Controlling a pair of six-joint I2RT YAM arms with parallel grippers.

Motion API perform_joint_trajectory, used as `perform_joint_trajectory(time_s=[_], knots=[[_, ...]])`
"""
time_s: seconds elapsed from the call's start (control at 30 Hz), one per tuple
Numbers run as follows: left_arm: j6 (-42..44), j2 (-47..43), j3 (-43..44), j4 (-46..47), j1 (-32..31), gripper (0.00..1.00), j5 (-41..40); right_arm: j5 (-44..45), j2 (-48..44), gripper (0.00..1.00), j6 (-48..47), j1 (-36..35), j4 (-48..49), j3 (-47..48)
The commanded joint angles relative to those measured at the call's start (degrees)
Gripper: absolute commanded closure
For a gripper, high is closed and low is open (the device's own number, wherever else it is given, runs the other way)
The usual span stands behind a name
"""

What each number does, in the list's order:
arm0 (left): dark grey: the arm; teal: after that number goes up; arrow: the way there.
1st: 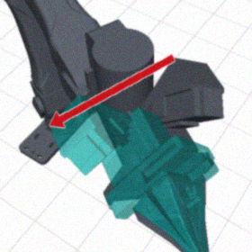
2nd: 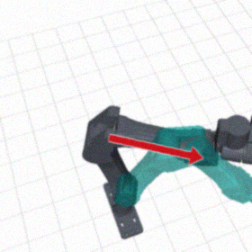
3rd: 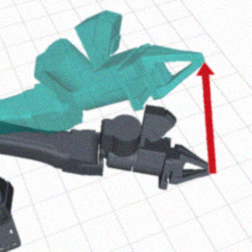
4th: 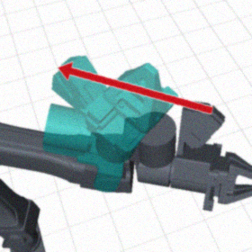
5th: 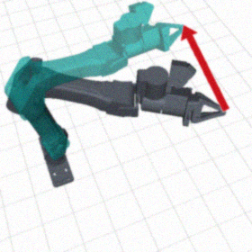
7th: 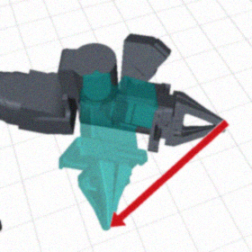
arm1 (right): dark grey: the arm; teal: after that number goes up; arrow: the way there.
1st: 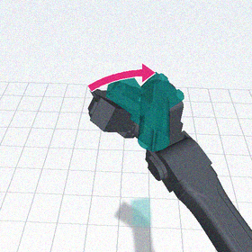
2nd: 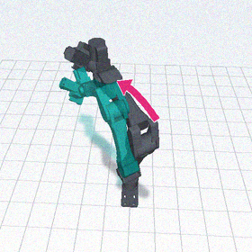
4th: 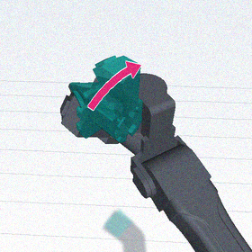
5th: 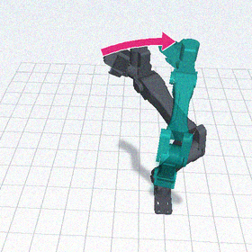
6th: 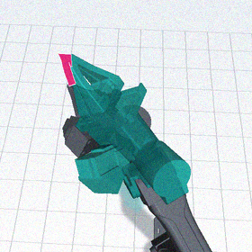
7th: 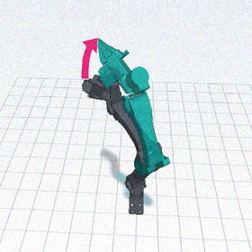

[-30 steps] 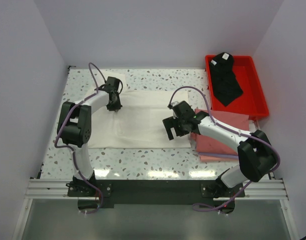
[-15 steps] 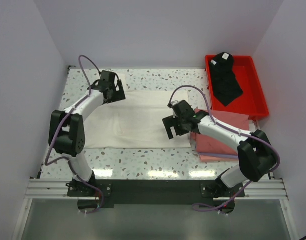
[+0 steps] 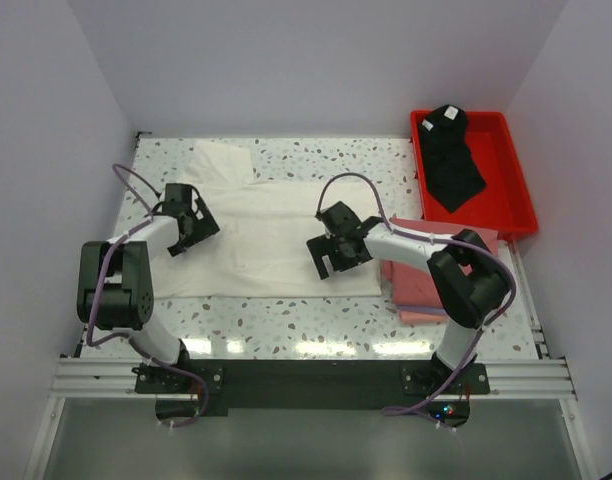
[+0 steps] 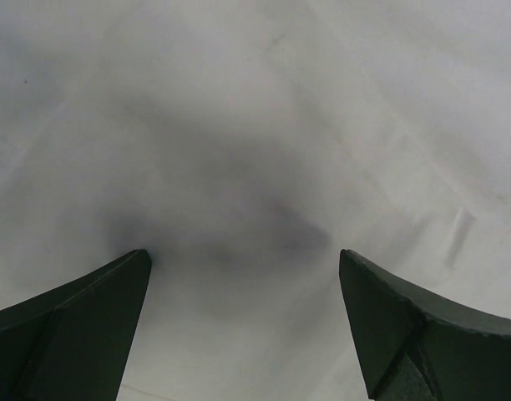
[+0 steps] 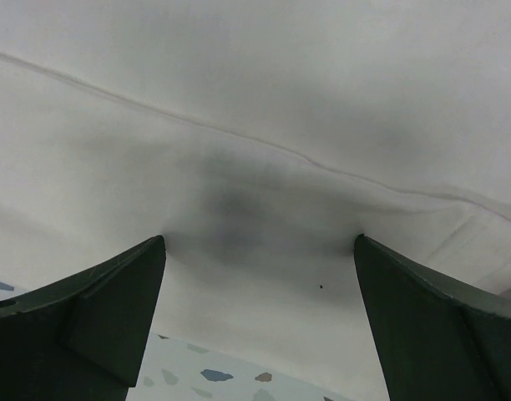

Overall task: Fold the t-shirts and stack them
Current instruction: Fold the tshirt

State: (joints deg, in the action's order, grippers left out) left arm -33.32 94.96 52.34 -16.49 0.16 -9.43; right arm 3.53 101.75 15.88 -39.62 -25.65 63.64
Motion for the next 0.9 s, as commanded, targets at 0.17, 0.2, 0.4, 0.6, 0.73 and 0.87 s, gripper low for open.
perform_joint_trajectory(time_s=[0.17, 0.2, 0.4, 0.6, 0.73, 0.87], knots=[[-5.08, -3.02, -8.29, 1.91, 1.33, 0.0, -1.73, 1.65, -0.68, 0.01, 3.45, -2.39, 2.88, -3.78], [-5.35, -3.46, -9.09, 1.21, 2.11, 0.0, -1.9, 1.66, -0.94, 0.01, 3.54, -2.57, 2.8, -4.83], [-8.51, -10.48, -16.03, -2.84, 4.14, 0.0, -3.31, 1.48, -4.45, 0.01, 4.77, -4.94, 3.68, -9.58], [-13.78, -19.36, -22.54, -5.65, 4.05, 0.0, -5.59, 3.06, -9.02, 0.01, 8.2, -7.93, 4.21, -14.41], [-16.95, -23.32, -24.47, -8.64, 4.06, 0.0, -8.06, 3.94, -13.41, 0.01, 10.05, -8.72, 4.03, -16.96], [-18.71, -27.01, -23.95, -10.84, 3.97, 0.0, -9.81, 4.29, -15.97, 0.01, 9.7, -8.99, 3.94, -17.94]])
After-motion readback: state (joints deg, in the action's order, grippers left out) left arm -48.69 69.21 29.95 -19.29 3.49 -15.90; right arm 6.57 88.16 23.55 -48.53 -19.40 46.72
